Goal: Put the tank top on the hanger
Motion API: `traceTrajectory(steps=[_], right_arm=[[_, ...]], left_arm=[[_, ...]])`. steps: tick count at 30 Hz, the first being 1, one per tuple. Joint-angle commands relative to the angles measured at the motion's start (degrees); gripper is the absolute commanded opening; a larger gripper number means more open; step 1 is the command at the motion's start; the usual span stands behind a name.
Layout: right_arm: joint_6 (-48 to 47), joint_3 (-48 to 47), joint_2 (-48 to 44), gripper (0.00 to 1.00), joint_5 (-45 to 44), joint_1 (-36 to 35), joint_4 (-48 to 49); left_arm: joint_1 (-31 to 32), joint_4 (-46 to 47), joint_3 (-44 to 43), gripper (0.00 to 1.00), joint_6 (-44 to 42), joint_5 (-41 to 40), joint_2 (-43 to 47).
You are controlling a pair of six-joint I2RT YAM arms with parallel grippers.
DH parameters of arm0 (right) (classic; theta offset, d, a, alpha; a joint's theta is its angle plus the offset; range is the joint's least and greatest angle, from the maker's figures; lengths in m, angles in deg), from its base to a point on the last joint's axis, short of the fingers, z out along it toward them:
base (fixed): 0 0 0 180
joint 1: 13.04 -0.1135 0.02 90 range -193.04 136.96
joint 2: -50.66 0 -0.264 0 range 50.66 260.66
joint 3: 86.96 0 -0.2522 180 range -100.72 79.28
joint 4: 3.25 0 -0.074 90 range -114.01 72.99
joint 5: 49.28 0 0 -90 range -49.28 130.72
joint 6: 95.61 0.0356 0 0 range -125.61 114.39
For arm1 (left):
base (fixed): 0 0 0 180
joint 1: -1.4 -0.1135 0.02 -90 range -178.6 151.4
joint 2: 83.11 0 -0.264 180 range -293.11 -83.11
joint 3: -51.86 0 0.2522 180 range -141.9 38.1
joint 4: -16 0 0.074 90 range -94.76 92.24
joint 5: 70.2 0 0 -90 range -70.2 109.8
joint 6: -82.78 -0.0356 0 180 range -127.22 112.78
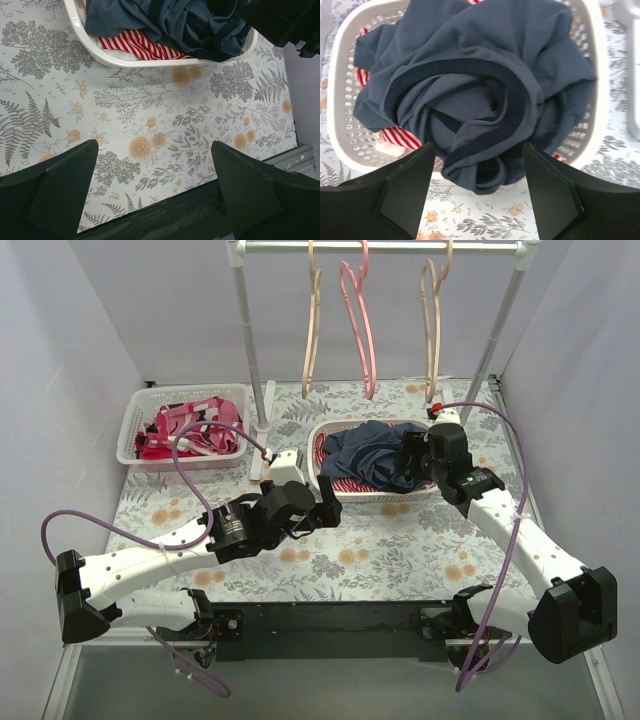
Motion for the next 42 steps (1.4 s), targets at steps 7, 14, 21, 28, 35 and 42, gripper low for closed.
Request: traceTrajectory(steps=[7, 14, 21, 28, 35, 42], right_arm=[[2.43, 4.63, 3.7, 0.76, 6.36, 0.15, 6.91], [1.38, 4.2, 5.46, 0.4, 8.37, 0.15, 7.08], [0.67, -2.48, -3.49, 0.01, 9.17, 0.15, 0.67], [1.37, -11.97, -16.15, 0.01, 11.27, 0.15, -3.2], [3.04, -24.09, -18.54, 0.01, 17.59, 0.15, -4.26], [5.94, -39.64, -15.29, 0.01, 22.43, 0.15, -4.08]], left_arm=[[-0.39, 0.66, 0.35, 0.98, -0.79, -0.28, 1.27], [-0.65, 1.37, 1.05, 0.98, -0.79, -0.37, 0.57], [-1.0, 0.23, 0.26, 0.98, -0.79, -2.3, 2.06], [-1.44, -0.83, -2.81, 0.98, -2.54, -4.76, 4.08], [-1.53, -0.22, -6.42, 0.98, -5.62, -5.64, 5.75], [-1.53, -0.04, -9.14, 0.98, -7.38, -5.38, 6.72]])
